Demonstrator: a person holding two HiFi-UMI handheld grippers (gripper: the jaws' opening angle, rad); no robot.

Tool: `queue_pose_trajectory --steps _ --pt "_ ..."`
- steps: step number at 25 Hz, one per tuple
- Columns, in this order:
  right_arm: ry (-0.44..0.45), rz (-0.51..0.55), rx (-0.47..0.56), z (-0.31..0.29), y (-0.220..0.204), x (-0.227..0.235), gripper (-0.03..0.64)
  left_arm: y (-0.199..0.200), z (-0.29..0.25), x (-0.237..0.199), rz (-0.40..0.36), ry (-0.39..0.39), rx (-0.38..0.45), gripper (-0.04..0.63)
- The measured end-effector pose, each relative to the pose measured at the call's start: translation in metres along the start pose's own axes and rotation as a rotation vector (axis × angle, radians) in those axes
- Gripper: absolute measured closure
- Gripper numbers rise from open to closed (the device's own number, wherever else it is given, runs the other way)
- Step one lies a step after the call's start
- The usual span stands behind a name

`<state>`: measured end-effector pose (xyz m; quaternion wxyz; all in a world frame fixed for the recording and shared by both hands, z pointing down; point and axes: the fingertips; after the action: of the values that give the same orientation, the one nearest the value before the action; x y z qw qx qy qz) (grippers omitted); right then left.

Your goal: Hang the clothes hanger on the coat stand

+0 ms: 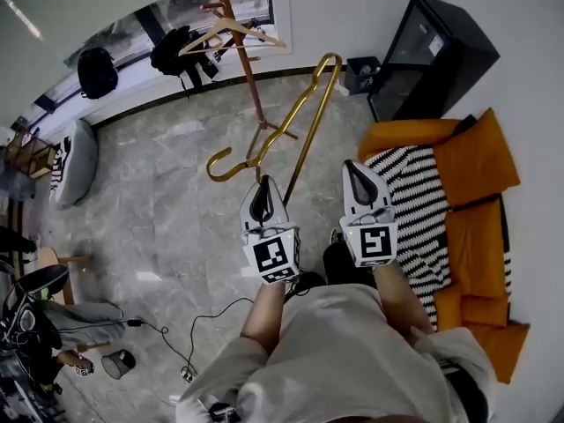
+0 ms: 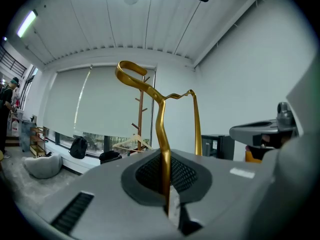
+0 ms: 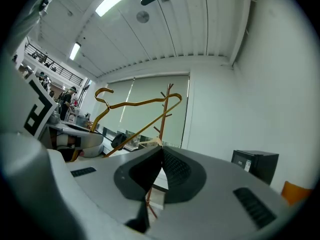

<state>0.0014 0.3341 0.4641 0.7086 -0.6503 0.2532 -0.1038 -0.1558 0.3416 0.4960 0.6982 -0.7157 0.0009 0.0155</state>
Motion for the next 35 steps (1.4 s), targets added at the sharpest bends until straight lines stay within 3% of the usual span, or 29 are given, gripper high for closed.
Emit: queue_pose_trajectory --steps 11,25,35 --pt "0.036 0.006 0.024 -0.054 -0.008 0.043 0.612 -0.006 -0.066 0.015 -0.030 0.008 -0.020 0.589" --pt "0.054 -0.048 0.024 -0.135 -0.044 0.192 0.612 0.002 -0.210 0.094 -0.100 0.030 -0.062 0.589" --pt "0.091 -0.107 0.030 -0.171 -0.069 0.243 0.612 -0.001 -0.260 0.112 -0.173 0.067 -0.105 0.589"
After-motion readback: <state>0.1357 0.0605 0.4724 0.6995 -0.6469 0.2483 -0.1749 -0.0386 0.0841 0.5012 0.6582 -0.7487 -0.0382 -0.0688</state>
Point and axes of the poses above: the fingertips, and each gripper's own axes: z backward along the fingers, x to its right, y out of its top, and after that the axes turned 7 degrees about y, right-handed
